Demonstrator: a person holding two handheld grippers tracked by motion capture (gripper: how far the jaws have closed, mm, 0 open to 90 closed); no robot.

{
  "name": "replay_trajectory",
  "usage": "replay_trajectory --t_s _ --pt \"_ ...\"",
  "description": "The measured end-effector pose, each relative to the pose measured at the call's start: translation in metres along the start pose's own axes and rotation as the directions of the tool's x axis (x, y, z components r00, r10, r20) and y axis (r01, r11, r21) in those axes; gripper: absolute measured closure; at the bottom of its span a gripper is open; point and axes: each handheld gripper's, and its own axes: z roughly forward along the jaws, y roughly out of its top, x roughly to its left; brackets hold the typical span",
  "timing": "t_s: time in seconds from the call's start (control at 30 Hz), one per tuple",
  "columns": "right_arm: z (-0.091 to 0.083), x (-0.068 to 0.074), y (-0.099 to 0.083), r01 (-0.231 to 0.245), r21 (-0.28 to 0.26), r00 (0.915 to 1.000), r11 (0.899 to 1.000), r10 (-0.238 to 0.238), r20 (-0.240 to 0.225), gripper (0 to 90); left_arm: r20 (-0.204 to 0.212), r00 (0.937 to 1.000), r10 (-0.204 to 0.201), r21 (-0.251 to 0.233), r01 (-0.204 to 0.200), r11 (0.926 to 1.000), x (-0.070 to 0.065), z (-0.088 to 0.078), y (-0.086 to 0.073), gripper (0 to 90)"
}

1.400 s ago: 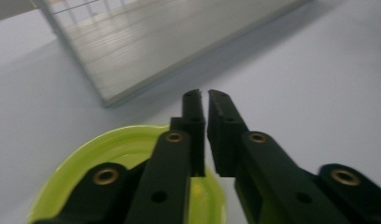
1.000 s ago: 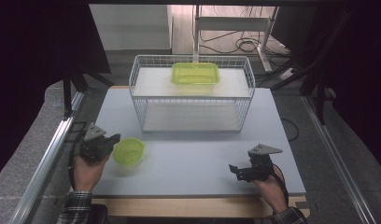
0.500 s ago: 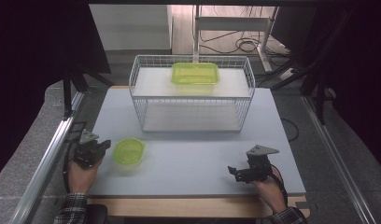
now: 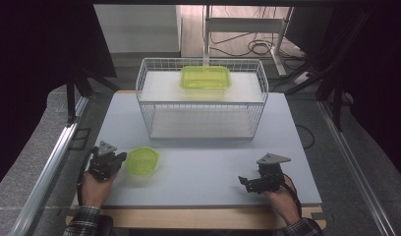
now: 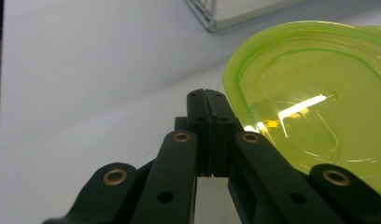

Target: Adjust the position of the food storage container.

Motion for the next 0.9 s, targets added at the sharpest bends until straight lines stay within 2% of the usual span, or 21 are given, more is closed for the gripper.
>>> replay_trajectory --t_s 0.2,0.4,0.47,0.53,0.63,0.8,0.9 --pt "0.001 0.001 0.0 0.006 0.01 1.0 1.0 -0.006 0.005 2.3 0.017 0.9991 0.039 0.006 -0.039 0.9992 -0.02 0.004 0.006 90.0" --pt "0.002 0.001 0.0 0.003 0.016 0.9999 1.0 -0.004 0.013 2.3 0.06 0.993 0.101 -0.001 -0.101 0.9949 -0.045 0.007 0.013 90.0" --pt "0.002 0.001 0.0 0.003 0.016 0.9999 1.0 -0.003 0.013 2.3 0.064 0.9925 0.104 -0.021 -0.103 0.9945 -0.049 0.007 0.014 90.0" --pt "0.001 0.001 0.0 0.003 0.016 0.9999 1.0 -0.003 0.014 2.3 0.062 0.993 0.101 -0.03 -0.099 0.9946 -0.047 0.004 0.014 90.0" --pt "0.001 0.001 0.0 0.002 0.017 0.9999 1.0 -0.002 0.014 2.3 0.079 0.9943 0.071 -0.006 -0.071 0.9975 -0.039 0.005 0.008 90.0" --pt "0.001 0.002 0.0 0.003 0.026 0.9999 1.0 -0.003 0.014 2.5 0.161 0.9839 0.076 0.036 -0.083 0.9959 -0.038 0.01 0.001 90.0" --pt "0.001 0.003 0.0 0.011 0.03 0.9998 0.999 -0.012 0.014 2.4 0.186 0.9794 0.079 0.061 -0.092 0.9939 -0.042 0.013 -0.001 90.0"
